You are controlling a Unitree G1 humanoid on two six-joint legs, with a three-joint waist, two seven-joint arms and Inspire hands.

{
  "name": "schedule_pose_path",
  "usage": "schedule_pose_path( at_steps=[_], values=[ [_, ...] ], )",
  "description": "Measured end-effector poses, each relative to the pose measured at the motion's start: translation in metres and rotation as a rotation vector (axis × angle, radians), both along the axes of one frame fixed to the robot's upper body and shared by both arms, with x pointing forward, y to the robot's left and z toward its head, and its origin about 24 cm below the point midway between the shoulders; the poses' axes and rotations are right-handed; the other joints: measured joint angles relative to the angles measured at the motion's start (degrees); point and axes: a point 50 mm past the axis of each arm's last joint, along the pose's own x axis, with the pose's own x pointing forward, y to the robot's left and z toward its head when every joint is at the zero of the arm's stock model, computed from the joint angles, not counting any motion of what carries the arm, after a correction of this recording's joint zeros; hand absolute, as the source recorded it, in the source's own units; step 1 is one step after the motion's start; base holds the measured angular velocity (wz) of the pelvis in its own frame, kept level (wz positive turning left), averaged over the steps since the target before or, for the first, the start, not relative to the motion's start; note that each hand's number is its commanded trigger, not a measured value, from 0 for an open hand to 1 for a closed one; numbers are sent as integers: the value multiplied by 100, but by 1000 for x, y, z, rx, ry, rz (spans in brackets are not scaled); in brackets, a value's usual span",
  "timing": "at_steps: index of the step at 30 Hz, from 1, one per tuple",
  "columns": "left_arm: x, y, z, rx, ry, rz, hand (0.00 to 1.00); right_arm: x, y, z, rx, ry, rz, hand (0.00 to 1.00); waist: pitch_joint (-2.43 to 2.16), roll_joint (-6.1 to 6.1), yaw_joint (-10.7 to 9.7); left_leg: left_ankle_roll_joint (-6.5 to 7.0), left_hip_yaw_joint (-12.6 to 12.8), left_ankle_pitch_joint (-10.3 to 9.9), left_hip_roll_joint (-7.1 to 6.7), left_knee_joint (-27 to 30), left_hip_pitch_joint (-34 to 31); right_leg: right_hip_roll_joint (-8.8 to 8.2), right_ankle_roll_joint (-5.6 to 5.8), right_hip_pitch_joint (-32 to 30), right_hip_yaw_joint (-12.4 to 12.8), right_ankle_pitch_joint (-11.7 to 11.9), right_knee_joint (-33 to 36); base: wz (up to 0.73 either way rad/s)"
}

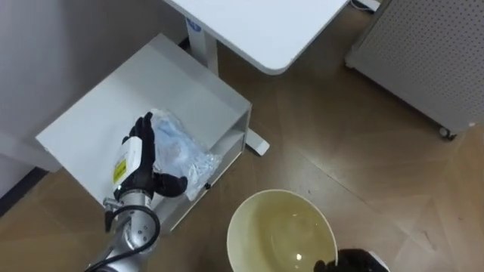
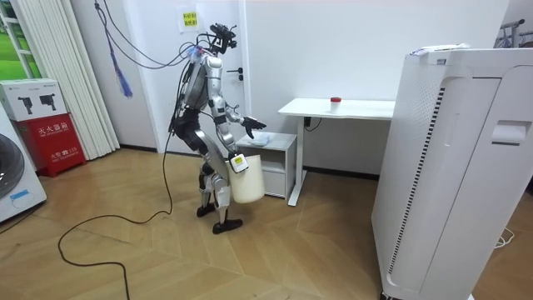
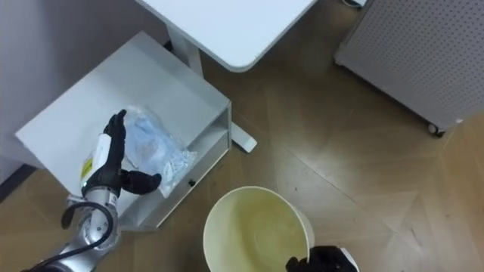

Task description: Pick garbage

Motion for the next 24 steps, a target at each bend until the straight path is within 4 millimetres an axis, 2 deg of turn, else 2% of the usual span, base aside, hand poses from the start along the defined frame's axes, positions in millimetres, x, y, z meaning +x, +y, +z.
schedule_pose_path(
  at_steps=[6,9,15,19,24],
  values=[
    [2,-6,3,115,-7,-68,0,0,4,0,21,-9,13,100,-15,16,-137,-24,-62,-14,0,169,-102,-16,-46,-92,-83,-89,214,5],
    [0,-6,-4,165,32,-88,0,3,8,2,32,-21,31,100,-15,16,-215,-24,-67,-15,-25,212,-101,-70,-58,-135,-108,-173,373,8],
    [-2,-5,-12,205,122,-123,0,7,12,5,39,-41,50,100,-19,11,-218,-31,-71,-8,-29,211,-149,-95,-67,-212,-132,-175,381,1],
    [-4,-9,-20,226,214,-185,0,9,15,7,46,-51,56,100,-20,9,-215,-29,-127,-8,-33,248,-226,-152,-88,-226,-312,-176,392,6],
    [-10,-7,-34,259,343,-217,0,11,19,8,44,-55,82,100,-31,6,-192,-27,-128,-8,-44,248,-249,-213,-89,-251,-399,-177,387,1]
  ],
)
